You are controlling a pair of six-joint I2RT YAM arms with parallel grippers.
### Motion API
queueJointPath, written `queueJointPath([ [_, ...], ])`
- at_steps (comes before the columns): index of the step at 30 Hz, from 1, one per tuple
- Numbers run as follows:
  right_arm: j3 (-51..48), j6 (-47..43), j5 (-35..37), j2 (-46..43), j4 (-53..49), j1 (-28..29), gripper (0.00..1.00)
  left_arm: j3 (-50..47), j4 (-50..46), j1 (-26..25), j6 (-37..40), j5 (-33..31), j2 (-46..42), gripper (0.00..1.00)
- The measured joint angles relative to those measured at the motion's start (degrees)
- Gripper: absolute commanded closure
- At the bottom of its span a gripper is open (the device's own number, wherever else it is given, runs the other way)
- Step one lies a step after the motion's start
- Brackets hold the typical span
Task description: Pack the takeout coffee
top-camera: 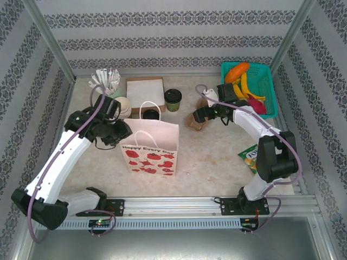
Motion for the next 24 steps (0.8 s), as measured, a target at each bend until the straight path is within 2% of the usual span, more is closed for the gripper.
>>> queueJointPath([
  [3,4.17,-5.97,-0.02,4.02,-4.2,-0.11,0.08,0.52,-0.11,-0.04,5.62,-0.2,0.83,0.19],
  [6,8.61,-10.99,0.04,8.09,-8.68,-0.7,0.09,2.93,-0.61,-0.04,13.11,-0.26,0.42,0.02],
  [15,17.25,-21.14,0.44,16.13,-18.1,-1.11,0.09,11.08,3.63,-0.04,40.35,-0.33,-1.99,0.0],
  [20,19.26,-25.55,0.44,16.96,-21.09,-0.96,0.09,16.06,6.34,-0.04,57.09,1.31,5.16,0.0],
  [24,21.73,-27.91,0.44,17.7,-22.71,-0.59,0.09,17.62,7.54,-0.04,70.1,5.81,11.17,0.01],
])
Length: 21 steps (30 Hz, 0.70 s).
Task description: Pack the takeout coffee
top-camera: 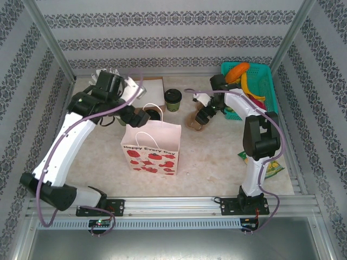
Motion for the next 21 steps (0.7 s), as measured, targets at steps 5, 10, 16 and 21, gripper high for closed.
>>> queueJointPath([
  [5,1.7,-1.29,-0.2,1.16,-0.87,0.37,0.09,-2.03,0.79,0.0,13.0,7.21,0.87,0.05],
  [10,2.12,-2.38,-0.2,2.67,-1.81,0.37,0.09,-2.03,1.27,0.0,19.41,10.38,1.14,0.12],
  [16,2.27,-3.76,-0.13,3.34,-2.34,0.37,0.1,-1.62,0.63,0.0,22.32,11.37,4.42,0.2],
  [21,4.39,-4.81,0.7,5.01,-2.91,0.66,0.14,-2.38,0.59,0.0,22.77,9.38,4.68,0.32],
])
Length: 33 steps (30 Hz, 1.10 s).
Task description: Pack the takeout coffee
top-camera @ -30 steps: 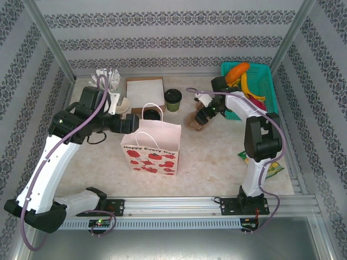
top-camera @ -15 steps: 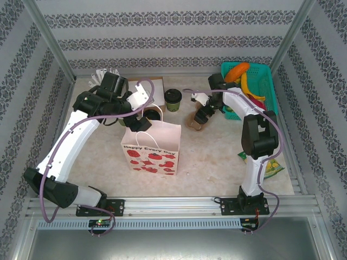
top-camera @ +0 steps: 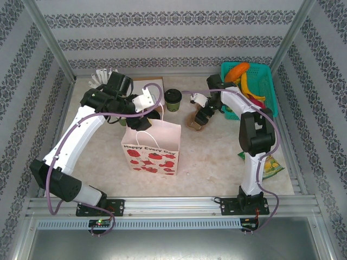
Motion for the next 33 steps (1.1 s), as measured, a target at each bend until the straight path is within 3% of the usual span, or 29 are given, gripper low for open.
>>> queueJointPath([
  [5,2.21,-0.59,1.07,2.82,-0.98,0.11,0.21,-1.22,0.22,0.0,0.07,-0.66,-0.02,0.62],
  [11,3.28,-0.33,2.75,5.55,-1.44,0.09,0.29,-3.43,0.31,0.0,-1.92,-0.61,-1.18,0.76],
  [14,3.43,-0.17,3.67,6.36,-1.51,0.37,0.35,-4.15,0.35,0.0,-3.43,-0.59,-2.89,0.96],
  [23,3.85,2.71,3.74,6.88,-1.16,2.32,0.62,-10.8,1.95,0.0,-11.69,-0.68,-12.35,0.99],
  [30,-0.13,13.55,6.29,4.09,1.31,3.45,0.66,-16.06,3.8,0.0,-21.33,-2.1,-17.49,1.0],
  [33,-4.17,18.95,8.04,1.31,2.23,4.22,0.68,-17.31,4.28,0.0,-25.31,-3.26,-17.99,0.96],
])
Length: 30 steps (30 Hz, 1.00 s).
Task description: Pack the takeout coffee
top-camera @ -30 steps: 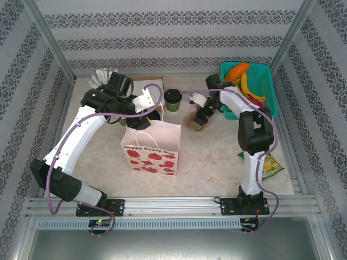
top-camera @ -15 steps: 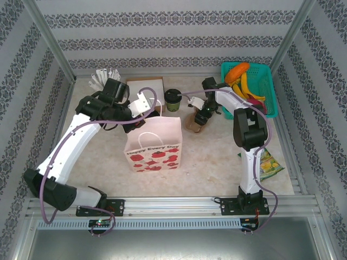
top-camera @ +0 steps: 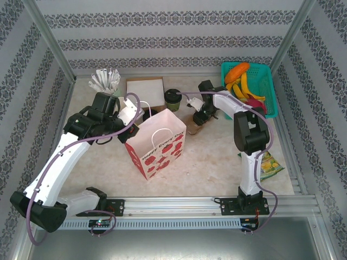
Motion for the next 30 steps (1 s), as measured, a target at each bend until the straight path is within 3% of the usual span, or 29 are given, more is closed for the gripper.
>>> queueJointPath([
  [11,-10.95,14.51,3.13,-6.82,2.67,2.25,0.7,0.02,1.86,0.07,-8.87,1.36,2.71,1.0],
  [21,-15.5,20.37,4.94,-17.35,1.7,1.92,0.71,0.11,4.15,0.11,-12.24,2.67,3.93,1.0],
  [30,-15.78,26.43,3.61,-30.16,1.05,-4.74,0.72,0.11,4.94,0.13,-13.62,5.03,4.83,1.0],
])
